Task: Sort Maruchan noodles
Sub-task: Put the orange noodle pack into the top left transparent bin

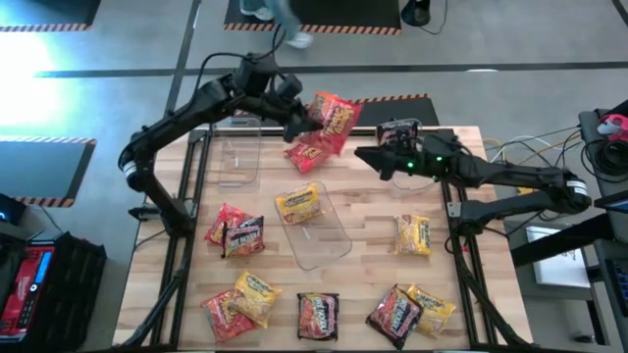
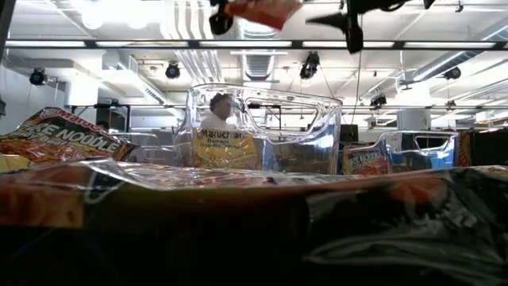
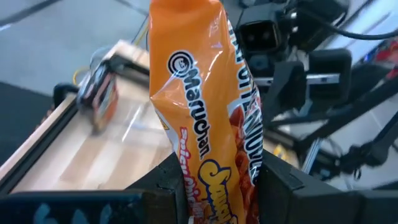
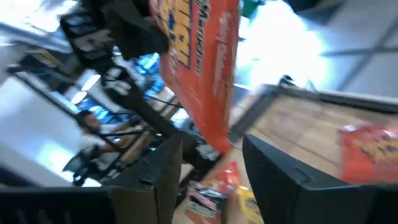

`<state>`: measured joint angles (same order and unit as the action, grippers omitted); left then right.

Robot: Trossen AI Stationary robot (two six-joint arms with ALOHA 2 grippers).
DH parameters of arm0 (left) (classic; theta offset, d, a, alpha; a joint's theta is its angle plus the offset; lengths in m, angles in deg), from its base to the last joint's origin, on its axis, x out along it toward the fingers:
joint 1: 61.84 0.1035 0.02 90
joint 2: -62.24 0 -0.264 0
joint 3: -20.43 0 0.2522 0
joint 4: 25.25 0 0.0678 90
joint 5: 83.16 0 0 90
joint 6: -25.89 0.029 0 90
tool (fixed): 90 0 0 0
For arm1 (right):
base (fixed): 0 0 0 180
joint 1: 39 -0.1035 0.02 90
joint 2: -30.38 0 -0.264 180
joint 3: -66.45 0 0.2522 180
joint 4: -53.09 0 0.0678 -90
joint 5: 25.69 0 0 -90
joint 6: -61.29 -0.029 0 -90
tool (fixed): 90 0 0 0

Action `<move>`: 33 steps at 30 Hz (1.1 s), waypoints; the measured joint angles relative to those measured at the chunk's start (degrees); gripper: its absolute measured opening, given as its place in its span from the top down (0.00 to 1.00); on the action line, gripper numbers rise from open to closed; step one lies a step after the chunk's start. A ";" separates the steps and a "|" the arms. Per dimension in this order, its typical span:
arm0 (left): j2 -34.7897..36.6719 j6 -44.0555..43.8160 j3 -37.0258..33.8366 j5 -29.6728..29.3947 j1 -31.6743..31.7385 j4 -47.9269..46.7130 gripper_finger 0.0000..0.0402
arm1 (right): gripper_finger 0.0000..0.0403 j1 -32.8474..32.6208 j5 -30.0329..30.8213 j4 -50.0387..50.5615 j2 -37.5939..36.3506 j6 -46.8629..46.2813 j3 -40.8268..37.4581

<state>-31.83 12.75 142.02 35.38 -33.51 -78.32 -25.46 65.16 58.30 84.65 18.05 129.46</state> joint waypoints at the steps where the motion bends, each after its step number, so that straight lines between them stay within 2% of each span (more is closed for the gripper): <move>1: 0.21 -1.10 0.00 -0.80 -0.95 1.14 0.73 | 0.58 0.10 -0.82 -0.16 -0.77 1.04 0.00; 4: 0.46 -3.24 0.00 -3.57 -3.88 4.09 0.73 | 0.55 0.10 -2.76 0.09 -3.15 5.00 0.00; 10: 0.16 -6.46 -0.02 -13.67 -9.48 4.81 0.73 | 0.53 0.08 -5.91 1.26 -6.85 14.19 0.02; 15: -0.14 -7.40 -0.04 -17.54 -13.94 7.50 0.73 | 0.53 0.10 -5.98 5.26 -8.47 18.45 0.02; 21: -0.54 -8.79 -0.04 -23.38 -16.47 8.71 0.73 | 0.53 0.10 -6.81 6.53 -8.43 21.68 0.02; 27: -2.65 -10.59 -0.02 -24.11 -18.00 12.11 0.73 | 0.53 0.05 -10.25 6.65 -8.02 22.44 0.02; 33: -4.31 -11.67 -0.03 -24.16 -19.60 13.86 0.73 | 0.53 0.04 -10.33 6.67 -8.08 23.55 0.02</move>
<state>-36.14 1.08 141.99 11.22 -53.12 -64.46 -25.42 54.83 64.97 76.57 41.59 129.49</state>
